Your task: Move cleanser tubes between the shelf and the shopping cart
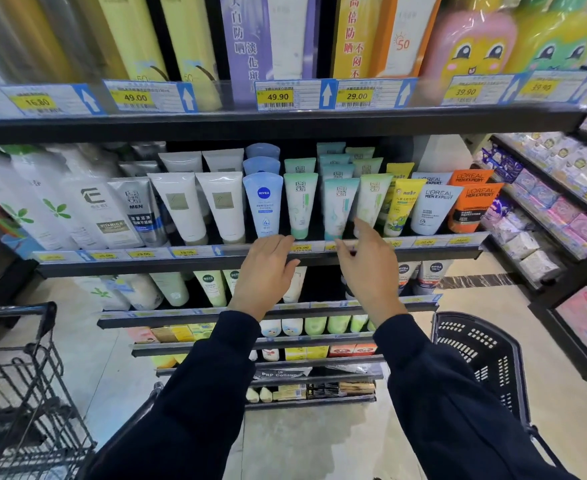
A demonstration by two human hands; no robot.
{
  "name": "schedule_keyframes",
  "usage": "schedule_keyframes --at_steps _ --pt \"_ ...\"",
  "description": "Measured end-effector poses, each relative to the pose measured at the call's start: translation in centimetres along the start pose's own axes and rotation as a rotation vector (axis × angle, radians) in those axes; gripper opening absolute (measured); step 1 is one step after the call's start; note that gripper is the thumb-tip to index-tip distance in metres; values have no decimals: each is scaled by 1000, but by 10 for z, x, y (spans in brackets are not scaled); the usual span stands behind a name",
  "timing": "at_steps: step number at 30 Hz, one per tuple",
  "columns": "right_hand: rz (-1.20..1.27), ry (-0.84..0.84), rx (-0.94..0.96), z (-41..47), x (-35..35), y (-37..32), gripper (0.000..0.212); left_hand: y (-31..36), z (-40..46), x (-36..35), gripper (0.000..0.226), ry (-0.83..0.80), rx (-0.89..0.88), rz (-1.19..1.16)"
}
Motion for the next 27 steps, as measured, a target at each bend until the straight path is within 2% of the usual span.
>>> schedule_keyframes --at_steps 3,7,11,13,20,27 --pt "-54 -21 135 -28 8 7 47 11 -15 13 42 52 33 -11" --pt "-118 -175 300 -69 11 11 51 29 -58 33 46 97 111 153" --pt "-118 -426 428 -111 7 0 57 46 -125 56 43 58 325 277" --pt "-116 -508 505 -132 2 -8 59 53 -163 68 48 -3 474 280" --pt "-116 -729 719 -207 -28 -38 63 97 -292 111 49 -89 825 384" --pt "-12 -866 879 -275 -53 -73 52 130 -391 146 58 -75 1153 409"
Point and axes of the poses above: each hand's wrist, its own z-axis towards the middle knuckle, its own x-axis out of the back of the hand, y = z × x, the point moved 1 cm from there along z, towards the middle knuckle, and after that the axes turned 13 degrees about -x, right-handed, at the moved point
